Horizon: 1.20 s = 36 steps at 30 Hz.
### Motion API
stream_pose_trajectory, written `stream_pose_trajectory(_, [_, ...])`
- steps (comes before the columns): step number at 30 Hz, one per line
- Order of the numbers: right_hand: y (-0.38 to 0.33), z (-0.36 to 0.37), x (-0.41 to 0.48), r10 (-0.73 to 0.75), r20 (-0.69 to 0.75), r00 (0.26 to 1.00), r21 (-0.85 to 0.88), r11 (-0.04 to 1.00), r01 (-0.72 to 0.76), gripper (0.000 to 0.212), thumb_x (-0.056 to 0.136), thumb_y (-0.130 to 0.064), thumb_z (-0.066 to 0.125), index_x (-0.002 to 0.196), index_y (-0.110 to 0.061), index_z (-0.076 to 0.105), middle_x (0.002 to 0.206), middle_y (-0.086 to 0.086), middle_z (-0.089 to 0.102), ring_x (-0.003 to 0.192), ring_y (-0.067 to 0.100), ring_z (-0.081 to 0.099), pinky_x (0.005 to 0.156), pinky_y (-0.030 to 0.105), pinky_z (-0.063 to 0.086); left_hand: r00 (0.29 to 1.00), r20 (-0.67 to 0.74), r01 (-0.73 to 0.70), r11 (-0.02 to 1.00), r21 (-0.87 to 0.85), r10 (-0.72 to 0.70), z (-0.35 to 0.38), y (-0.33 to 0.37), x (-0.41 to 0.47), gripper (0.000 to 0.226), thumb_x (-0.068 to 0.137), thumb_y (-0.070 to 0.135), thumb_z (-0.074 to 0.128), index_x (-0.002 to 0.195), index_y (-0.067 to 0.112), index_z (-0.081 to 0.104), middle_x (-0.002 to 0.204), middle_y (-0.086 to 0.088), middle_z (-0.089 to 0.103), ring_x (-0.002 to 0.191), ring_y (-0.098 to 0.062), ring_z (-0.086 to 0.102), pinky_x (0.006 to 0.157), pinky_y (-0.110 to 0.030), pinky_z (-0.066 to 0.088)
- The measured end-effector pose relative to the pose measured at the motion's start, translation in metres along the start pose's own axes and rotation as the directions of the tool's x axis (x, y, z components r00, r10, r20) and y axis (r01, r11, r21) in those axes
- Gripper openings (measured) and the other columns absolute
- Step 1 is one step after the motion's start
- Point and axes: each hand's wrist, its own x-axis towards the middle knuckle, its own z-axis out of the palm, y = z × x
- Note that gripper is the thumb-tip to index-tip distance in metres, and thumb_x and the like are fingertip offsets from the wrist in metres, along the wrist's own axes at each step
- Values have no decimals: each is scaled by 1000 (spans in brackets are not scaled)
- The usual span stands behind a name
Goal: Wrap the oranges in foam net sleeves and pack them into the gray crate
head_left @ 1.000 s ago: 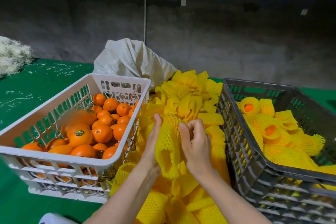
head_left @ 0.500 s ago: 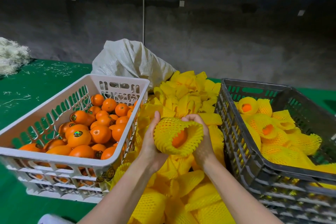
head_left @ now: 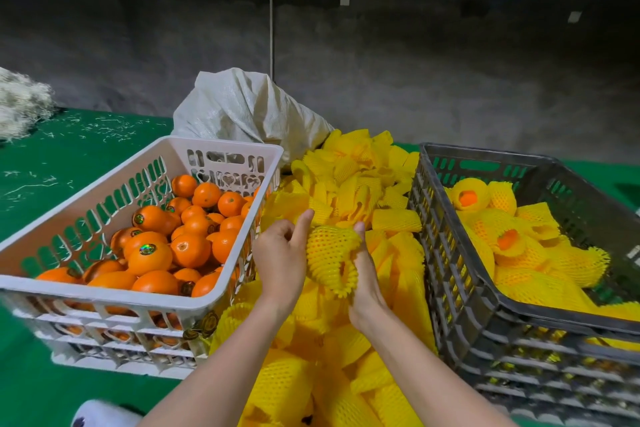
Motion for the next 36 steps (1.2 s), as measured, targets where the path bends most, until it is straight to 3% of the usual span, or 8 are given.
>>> stream_pose_trajectory(3, [-2, 5, 2, 59, -36, 998, 159, 986, -52, 36, 89, -49, 46, 102, -20, 63, 93, 5, 69, 82, 19, 64, 71, 32, 50, 959, -41, 266, 943, -201, -280, 8, -1, -7, 55, 92, 37, 55, 49, 17, 27, 41, 8, 23, 39, -9, 23, 43, -21, 15])
stream_pose_trajectory(7, [-11, 6, 2, 101, 15, 995, 337, 936, -100, 28, 92, -37, 44, 114, -24, 56, 104, 10, 62, 92, 27, 57, 77, 35, 45, 685, 208, 703, 557, -443, -699, 10, -7, -2, 47, 93, 51, 47, 59, 19, 44, 48, 7, 49, 54, -13, 47, 56, -26, 38])
stream_pose_trajectory(12, [-14, 2, -4, 90, 89, 992, 447, 887, -121, 24, 90, -32, 41, 113, -25, 46, 108, 14, 54, 96, 29, 51, 78, 35, 39, 827, 318, 556, 763, -329, -464, 6, -9, -7, 52, 74, 60, 52, 53, 13, 43, 59, -12, 45, 63, -25, 43, 60, -34, 36])
stream_pose_trajectory(17, [-18, -2, -10, -54, 73, 996, 325, 945, 27, 20, 91, -26, 43, 75, -22, 55, 59, 0, 65, 59, 16, 61, 56, 23, 47, 890, 316, 413, 874, -256, -328, 5, -1, -1, 61, 76, 56, 52, 59, -3, 51, 60, -16, 49, 61, -25, 45, 58, -34, 38])
stream_pose_trajectory(21, [-19, -11, -9, -266, 27, 964, -43, 963, 267, 22, 94, -29, 45, 81, -26, 62, 87, -1, 67, 87, 8, 64, 72, 20, 51, 526, 621, 764, 644, -45, -581, -6, 12, 5, 49, 72, 73, 44, 76, 28, 62, 70, 3, 70, 66, -18, 67, 48, -26, 53])
stream_pose_trajectory(24, [-17, -16, -12, -490, 143, 860, -340, 791, 508, 17, 83, -41, 43, 93, -28, 50, 90, -11, 51, 80, -16, 48, 68, 5, 37, 321, 814, 887, 454, -80, -485, -8, 12, 4, 54, 74, 71, 47, 100, 31, 72, 101, -3, 74, 94, -24, 70, 81, -41, 56])
stream_pose_trajectory(31, [-12, -30, -20, -597, 322, 735, -494, 556, 668, 36, 83, -51, 44, 118, -42, 41, 137, -9, 38, 130, 8, 36, 105, 28, 35, 426, 796, 851, 489, -192, -430, -10, 13, 1, 50, 72, 54, 57, 110, 22, 64, 92, -3, 75, 79, -17, 72, 57, -30, 55])
stream_pose_trajectory(36, [-15, -21, -23, -346, 388, 854, -358, 797, 486, 35, 83, -43, 57, 116, -45, 49, 132, -14, 48, 126, 5, 43, 105, 35, 40, 545, 705, 772, 599, -212, -454, -9, 12, 0, 34, 82, 54, 54, 101, 27, 64, 93, 4, 75, 84, -13, 72, 67, -32, 55])
